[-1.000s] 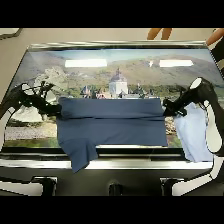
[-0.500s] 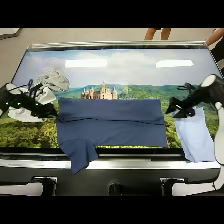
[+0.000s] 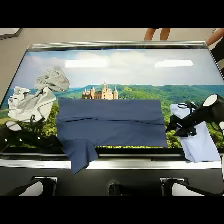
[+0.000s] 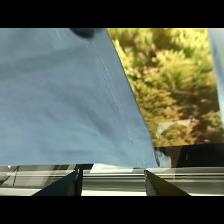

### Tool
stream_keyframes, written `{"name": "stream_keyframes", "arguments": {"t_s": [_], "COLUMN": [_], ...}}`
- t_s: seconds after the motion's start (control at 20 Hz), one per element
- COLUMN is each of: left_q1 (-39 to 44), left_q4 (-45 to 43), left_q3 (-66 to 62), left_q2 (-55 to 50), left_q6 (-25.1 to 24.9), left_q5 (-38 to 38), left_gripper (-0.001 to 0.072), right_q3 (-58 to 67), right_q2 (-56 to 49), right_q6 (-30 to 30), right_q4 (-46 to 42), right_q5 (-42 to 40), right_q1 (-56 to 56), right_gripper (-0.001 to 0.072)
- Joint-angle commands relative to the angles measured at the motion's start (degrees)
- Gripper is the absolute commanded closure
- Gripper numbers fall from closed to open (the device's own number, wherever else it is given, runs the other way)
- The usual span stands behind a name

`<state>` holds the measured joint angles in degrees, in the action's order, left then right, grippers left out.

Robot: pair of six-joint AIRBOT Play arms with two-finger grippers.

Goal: Fold the shirts.

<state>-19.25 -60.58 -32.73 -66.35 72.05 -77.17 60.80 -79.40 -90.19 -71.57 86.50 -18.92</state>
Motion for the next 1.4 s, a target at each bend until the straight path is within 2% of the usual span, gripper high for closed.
{"name": "stream_keyframes", "arguments": {"t_s": [0.0, 0.15, 0.2, 0.25, 0.3, 0.35, 0.4, 0.45, 0.7, 0.9, 0.95, 1.0, 1.05, 1.2, 1.35], "left_q1": [0.1, 2.1, 3.1, 4.0, 4.8, 5.5, 6.1, 6.4, 6.4, 6.4, 6.4, 6.4, 6.3, 5.7, 5.9], "left_q4": [3.1, 5.7, 5.8, 5.8, 5.8, 5.9, 5.9, 5.9, 5.8, 5.8, 5.8, 5.8, 5.7, 2.2, -0.1], "left_q3": [7.5, 9.6, 9.6, 9.6, 9.6, 9.6, 9.6, 9.6, 9.4, 9.4, 9.4, 9.0, 8.0, 0.3, -11.0], "left_q2": [2.3, 2.2, 2.2, 2.2, 2.2, 2.2, 2.2, 2.2, 2.3, 2.4, 2.5, 2.6, 2.8, 6.1, 7.8], "left_q6": [-1.6, -1.5, -1.0, 0.0, 1.0, 1.7, 1.7, 1.6, 1.4, 1.2, 1.1, 0.3, -0.6, -1.7, -0.1], "left_q5": [2.7, 6.4, 7.6, 9.0, 10.3, 11.3, 11.8, 11.8, 11.8, 11.8, 11.8, 11.7, 10.9, 6.4, 5.7], "left_gripper": [0.026, 0.0272, 0.033, 0.0344, 0.0431, 0.0578, 0.065, 0.0677, 0.0678, 0.0678, 0.0678, 0.0678, 0.0678, 0.0681, 0.0684], "right_q3": [-2.2, -4.0, -5.0, -5.9, -6.9, -8.1, -9.4, -10.6, -14.7, -14.8, -14.8, -14.8, -14.6, -10.6, -4.0], "right_q2": [1.7, 1.7, 1.7, 1.7, 1.7, 1.7, 1.7, 1.7, 1.4, -0.8, -1.4, -1.6, -1.4, 0.4, 2.1], "right_q6": [0.7, 0.7, 0.8, 1.2, 1.4, 1.6, 1.6, 1.6, 1.5, 1.3, 1.3, 1.3, 1.5, 6.1, 4.3], "right_q4": [-0.3, -1.7, -1.8, -1.7, -1.8, -1.8, -1.8, -1.8, -1.5, 3.6, 5.4, 6.4, 6.7, 6.3, 6.4], "right_q5": [-0.6, -1.0, -1.2, -1.2, -1.5, -1.9, -2.6, -3.6, -10.5, -14.4, -14.4, -14.4, -14.4, -10.2, -10.8], "right_q1": [-0.1, -0.1, -0.1, -0.1, -0.1, -0.1, -0.1, -0.1, -0.1, -0.1, -0.1, -0.1, -0.1, -0.1, 0.0], "right_gripper": [0.0216, 0.0211, 0.0206, 0.0204, 0.0204, 0.0204, 0.0204, 0.0203, 0.0203, 0.022, 0.0322, 0.054, 0.0674, 0.0674, 0.0676]}}
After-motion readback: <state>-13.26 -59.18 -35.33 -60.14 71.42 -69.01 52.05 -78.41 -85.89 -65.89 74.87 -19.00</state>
